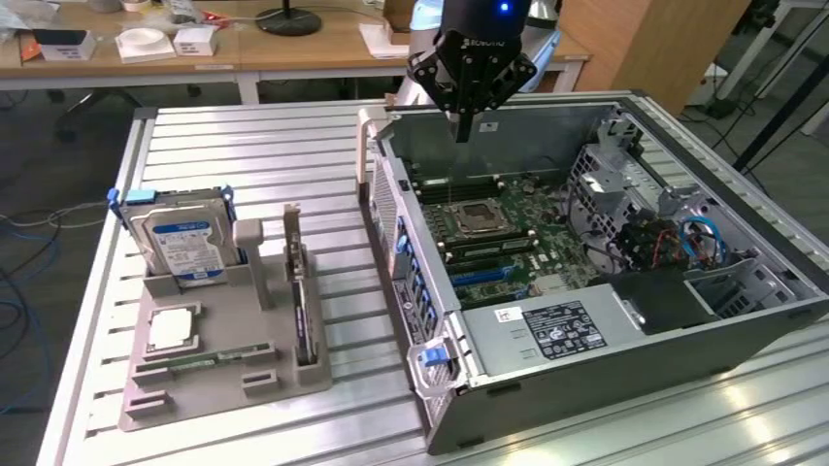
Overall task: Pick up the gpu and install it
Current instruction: 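Reach for the gpu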
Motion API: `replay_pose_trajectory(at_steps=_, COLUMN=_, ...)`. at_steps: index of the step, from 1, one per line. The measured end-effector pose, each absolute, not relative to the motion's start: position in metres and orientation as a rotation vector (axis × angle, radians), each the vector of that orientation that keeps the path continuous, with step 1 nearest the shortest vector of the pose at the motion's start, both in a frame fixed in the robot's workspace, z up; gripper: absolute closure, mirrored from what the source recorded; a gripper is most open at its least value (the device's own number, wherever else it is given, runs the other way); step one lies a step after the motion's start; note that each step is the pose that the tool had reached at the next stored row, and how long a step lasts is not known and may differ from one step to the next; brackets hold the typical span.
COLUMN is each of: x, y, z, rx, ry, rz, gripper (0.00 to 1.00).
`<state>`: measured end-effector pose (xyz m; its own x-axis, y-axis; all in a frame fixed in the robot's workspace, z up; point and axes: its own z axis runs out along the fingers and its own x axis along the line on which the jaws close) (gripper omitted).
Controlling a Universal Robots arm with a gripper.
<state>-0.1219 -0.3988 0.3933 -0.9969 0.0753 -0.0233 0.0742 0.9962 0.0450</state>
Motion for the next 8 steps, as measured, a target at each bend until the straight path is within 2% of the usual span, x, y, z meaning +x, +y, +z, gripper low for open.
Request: replay_pose_trajectory(at_steps=8, x=-0.1257, y=-0.3998, z=0.3933, rx=0.117, ry=3.113, rz=0.069, gripper=0.89)
